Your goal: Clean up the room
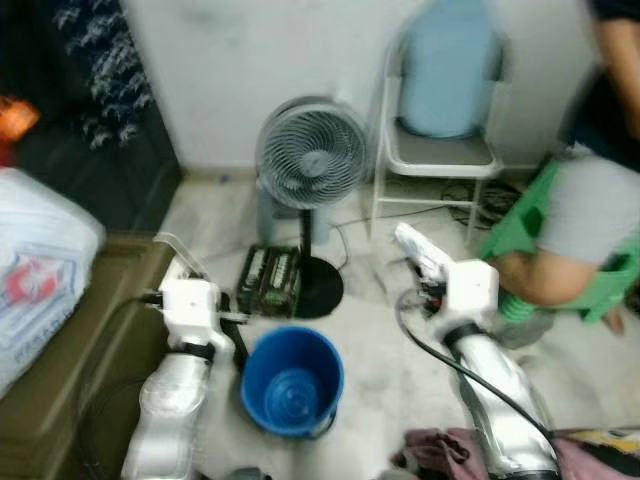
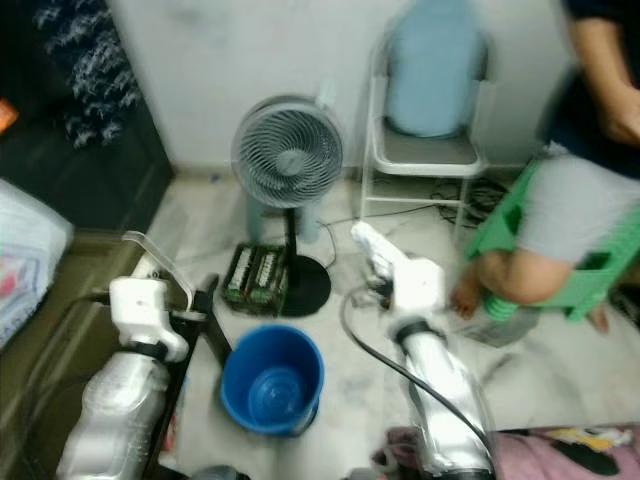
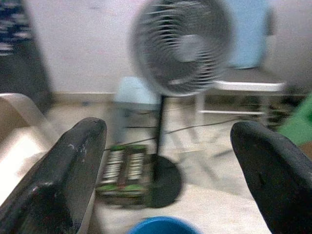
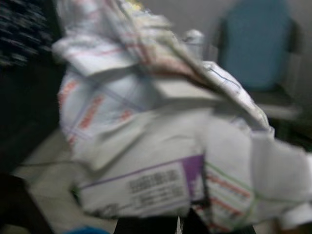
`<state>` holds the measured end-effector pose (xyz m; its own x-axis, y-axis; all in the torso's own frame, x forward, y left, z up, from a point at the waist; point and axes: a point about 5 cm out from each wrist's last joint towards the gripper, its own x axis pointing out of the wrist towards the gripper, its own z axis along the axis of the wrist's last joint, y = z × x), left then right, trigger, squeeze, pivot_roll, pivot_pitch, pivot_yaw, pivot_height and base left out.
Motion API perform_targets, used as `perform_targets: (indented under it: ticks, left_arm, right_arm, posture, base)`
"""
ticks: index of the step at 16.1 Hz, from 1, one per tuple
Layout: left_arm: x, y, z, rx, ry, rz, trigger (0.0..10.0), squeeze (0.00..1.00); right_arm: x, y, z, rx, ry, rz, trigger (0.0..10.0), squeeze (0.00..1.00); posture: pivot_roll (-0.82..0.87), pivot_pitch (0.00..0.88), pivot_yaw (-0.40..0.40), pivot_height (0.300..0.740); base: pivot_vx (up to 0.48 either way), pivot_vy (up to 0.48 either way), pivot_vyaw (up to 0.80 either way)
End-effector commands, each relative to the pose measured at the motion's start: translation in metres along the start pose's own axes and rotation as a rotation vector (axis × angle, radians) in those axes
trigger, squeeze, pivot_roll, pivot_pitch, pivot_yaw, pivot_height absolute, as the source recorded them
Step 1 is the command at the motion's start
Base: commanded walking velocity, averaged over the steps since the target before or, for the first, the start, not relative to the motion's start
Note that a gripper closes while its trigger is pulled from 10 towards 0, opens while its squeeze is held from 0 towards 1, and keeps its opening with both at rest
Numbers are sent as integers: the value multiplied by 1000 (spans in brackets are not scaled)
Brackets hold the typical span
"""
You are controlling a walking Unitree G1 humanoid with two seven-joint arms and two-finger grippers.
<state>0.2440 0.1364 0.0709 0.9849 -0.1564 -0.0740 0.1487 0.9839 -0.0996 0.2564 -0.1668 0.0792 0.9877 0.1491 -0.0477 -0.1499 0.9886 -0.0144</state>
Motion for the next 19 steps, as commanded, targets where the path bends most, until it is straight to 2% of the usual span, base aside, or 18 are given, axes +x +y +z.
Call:
perform_targets:
  ticks: [1, 2, 8, 15, 17, 19]
  left_arm:
    - [-3, 6, 0, 24, 6, 19, 10000, 0]
    - [-3, 8, -1, 31, 9, 23, 10000, 0]
    - [-6, 14, -3, 56, 14, 39, 10000, 0]
    - [-4, 10, 4, 68, -15, 9, 10000, 0]
    - [-7, 4, 13, 62, -59, -71, 10000, 0]
    - [-11, 2, 18, 95, -75, -123, 10000, 0]
  right_arm:
    - [3, 4, 4, 13, -21, 10, 10000, 0]
    - [3, 6, 4, -13, -19, 22, 10000, 0]
    - [6, 8, 3, -9, -17, 27, 10000, 0]
    - [6, 7, -1, -8, 2, 7, 10000, 0]
    - [7, 2, -12, -56, 66, -22, 10000, 0]
    - [7, -1, -18, -84, 105, -60, 10000, 0]
  posture:
    - [-23, 35, -5, 740]
    - [-23, 35, -5, 740]
    - [-5, 36, -7, 740]
    - [-3, 36, -4, 740]
    - [2, 43, -6, 740]
    - [5, 55, 1, 740]
  base:
    - [0, 0, 0]
    - [0, 0, 0]
    - [0, 0, 800]
    - [0, 0, 0]
    - [0, 0, 0]
    - [0, 0, 0]
